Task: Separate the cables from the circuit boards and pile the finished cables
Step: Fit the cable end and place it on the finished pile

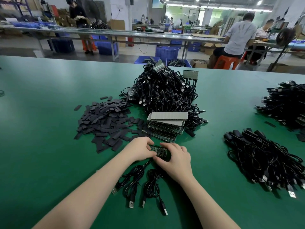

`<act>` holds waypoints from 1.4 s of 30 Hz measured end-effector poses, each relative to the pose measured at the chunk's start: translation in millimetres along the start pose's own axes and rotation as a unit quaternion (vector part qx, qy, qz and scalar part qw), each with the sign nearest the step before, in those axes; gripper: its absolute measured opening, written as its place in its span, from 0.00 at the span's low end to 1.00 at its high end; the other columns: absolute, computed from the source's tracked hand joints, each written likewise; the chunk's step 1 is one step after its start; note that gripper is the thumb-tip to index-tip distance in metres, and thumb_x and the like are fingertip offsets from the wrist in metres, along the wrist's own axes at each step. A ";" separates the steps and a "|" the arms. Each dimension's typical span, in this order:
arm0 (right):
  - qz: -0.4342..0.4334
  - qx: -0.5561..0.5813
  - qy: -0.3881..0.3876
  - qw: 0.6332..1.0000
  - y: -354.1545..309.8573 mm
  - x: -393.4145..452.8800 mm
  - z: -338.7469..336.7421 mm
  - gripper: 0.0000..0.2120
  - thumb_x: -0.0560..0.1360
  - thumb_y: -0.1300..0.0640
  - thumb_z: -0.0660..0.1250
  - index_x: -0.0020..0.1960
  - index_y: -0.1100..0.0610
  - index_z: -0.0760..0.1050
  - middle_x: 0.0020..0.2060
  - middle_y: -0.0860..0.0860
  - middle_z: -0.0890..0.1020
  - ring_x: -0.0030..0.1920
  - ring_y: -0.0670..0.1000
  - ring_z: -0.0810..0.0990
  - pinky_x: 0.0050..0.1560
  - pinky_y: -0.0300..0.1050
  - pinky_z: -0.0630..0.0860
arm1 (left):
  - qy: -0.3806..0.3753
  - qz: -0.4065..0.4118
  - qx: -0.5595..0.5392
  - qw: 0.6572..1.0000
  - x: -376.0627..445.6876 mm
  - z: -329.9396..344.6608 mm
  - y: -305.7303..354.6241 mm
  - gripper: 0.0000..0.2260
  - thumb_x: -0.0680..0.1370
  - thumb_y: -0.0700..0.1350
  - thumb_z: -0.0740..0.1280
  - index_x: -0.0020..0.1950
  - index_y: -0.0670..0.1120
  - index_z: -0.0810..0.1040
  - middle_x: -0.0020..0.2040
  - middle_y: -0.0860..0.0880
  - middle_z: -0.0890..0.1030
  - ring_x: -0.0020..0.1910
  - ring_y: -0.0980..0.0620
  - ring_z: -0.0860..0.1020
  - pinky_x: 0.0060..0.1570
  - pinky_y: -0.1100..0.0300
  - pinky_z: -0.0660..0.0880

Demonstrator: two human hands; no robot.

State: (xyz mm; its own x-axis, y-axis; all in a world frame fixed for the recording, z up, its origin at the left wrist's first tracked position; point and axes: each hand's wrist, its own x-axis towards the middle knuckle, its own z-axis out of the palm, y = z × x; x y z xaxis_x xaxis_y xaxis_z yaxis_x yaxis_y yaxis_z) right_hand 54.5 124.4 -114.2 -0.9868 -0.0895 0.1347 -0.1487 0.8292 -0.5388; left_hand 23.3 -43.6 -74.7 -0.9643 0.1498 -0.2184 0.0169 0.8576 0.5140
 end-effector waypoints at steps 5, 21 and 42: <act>-0.003 0.107 0.018 0.994 3.3 -0.5 -4.5 0.32 0.68 0.46 0.76 0.69 0.42 0.70 0.57 0.41 0.77 0.60 0.43 0.74 0.65 0.48 0.69 | 0.019 0.000 -0.023 1.000 1.6 5.4 5.8 0.21 0.72 0.53 0.73 0.63 0.51 0.73 0.59 0.51 0.76 0.58 0.53 0.75 0.53 0.60 0.70; 0.080 0.406 0.110 0.904 17.7 -0.1 -3.4 0.06 0.74 0.58 0.75 0.47 0.47 0.82 0.41 0.43 0.86 0.43 0.43 0.83 0.46 0.37 0.78 | 0.110 0.078 -0.410 0.902 -11.2 38.6 15.1 0.19 0.72 0.39 0.74 0.59 0.55 0.75 0.52 0.52 0.83 0.39 0.61 0.80 0.46 0.66 0.76; 0.085 0.367 0.141 0.916 11.8 -0.5 -4.9 0.07 0.72 0.57 0.77 0.39 0.47 0.81 0.35 0.39 0.84 0.35 0.38 0.80 0.39 0.29 0.74 | 0.150 0.058 -0.398 0.903 -8.1 44.7 16.0 0.20 0.70 0.40 0.76 0.55 0.56 0.74 0.41 0.54 0.85 0.40 0.55 0.84 0.47 0.55 0.80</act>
State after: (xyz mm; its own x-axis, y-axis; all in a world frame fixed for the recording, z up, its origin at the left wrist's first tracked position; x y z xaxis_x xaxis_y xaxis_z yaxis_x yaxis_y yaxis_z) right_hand 53.6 136.9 -116.6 -0.9597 0.2372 0.1509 -0.0997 0.2148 -0.9716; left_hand 43.2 -9.1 -101.8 -0.9985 -0.0259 0.0480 0.0418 0.2009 0.9787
